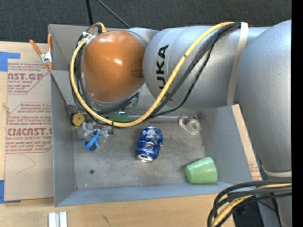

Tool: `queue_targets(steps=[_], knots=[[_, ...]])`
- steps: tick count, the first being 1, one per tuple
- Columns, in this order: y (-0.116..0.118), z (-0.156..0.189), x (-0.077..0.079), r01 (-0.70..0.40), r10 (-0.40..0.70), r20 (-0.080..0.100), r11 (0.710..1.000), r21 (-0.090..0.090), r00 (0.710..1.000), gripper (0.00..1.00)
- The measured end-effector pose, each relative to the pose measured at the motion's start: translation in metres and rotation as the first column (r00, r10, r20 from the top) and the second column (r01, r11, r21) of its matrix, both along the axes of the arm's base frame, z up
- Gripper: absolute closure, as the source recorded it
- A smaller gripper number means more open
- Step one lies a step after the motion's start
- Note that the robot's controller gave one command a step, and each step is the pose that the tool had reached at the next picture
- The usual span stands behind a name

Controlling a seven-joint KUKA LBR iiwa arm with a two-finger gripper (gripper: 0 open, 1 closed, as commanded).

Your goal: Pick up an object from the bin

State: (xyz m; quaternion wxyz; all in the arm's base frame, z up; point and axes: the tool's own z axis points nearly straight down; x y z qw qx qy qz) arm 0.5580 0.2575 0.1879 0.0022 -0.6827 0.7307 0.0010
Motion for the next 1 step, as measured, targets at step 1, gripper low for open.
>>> queue_targets(steps=[1], knots=[[0.0010,0.0068,0.0001,0.002,-0.002,0.000,1.000,0.000,1.000,1.00]])
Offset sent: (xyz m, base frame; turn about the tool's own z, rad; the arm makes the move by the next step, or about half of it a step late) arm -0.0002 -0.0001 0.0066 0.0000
